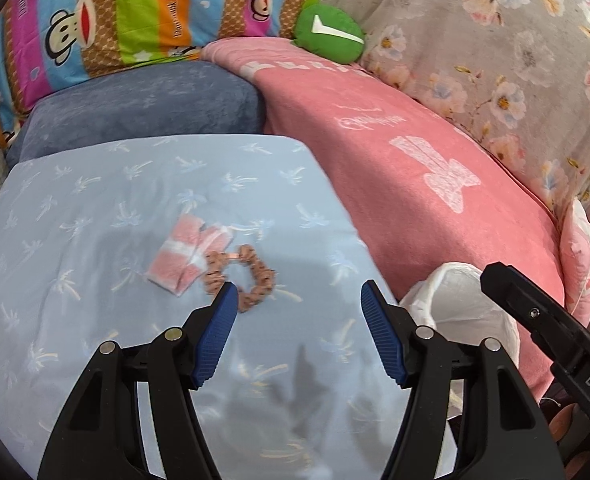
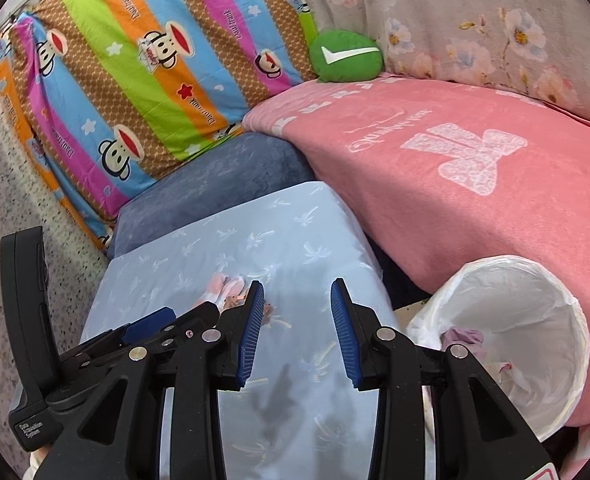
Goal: Organize soft objects
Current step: 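Move both tools back to the pink strip and polka-dot scrunchie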
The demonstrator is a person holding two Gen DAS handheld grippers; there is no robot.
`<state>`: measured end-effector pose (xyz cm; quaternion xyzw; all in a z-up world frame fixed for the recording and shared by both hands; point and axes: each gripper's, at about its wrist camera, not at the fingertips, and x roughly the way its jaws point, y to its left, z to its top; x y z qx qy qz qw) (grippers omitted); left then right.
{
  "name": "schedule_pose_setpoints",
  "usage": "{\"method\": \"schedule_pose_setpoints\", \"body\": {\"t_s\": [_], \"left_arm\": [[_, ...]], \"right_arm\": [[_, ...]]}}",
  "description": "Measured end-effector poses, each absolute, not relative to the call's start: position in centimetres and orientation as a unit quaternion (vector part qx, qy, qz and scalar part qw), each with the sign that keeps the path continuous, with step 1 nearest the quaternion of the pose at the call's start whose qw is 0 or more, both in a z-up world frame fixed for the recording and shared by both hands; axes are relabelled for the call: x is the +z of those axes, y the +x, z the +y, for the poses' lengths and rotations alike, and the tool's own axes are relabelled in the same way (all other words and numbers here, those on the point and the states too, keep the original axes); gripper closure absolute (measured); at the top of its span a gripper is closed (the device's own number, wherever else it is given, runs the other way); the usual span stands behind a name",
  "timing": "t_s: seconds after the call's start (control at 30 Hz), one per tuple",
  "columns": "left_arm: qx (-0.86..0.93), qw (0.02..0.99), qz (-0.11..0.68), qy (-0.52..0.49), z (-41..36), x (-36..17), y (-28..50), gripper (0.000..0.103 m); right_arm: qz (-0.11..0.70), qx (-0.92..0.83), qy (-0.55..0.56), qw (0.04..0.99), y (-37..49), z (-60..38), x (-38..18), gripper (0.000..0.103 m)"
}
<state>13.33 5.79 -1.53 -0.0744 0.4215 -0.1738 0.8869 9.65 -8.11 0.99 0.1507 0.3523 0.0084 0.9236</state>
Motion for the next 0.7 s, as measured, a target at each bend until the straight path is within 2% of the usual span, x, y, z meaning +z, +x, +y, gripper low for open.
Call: {"method": "schedule_pose_setpoints", "body": {"t_s": [0.07, 0.47, 0.7], "left_arm": [[-0.162, 0.887, 0.426, -0.081, 7.0, -2.2, 13.6, 0.034], [-0.088, 0.875, 0.464, -0.102, 13.8, -6.5, 16.4, 0.034], [-0.073, 0.87, 0.478, -0.092, 15.0, -8.4, 18.3, 0.034]], "right_arm": [[0.361, 0.014, 0.148, 0.921, 10.4, -7.2, 0.3, 0.068], [0.416, 0.042, 0.132, 0.899, 15.2, -2.0, -4.6, 0.068], [0.447, 0.048, 0.122, 0.885, 18.3, 0.1, -7.6, 0.068]]}}
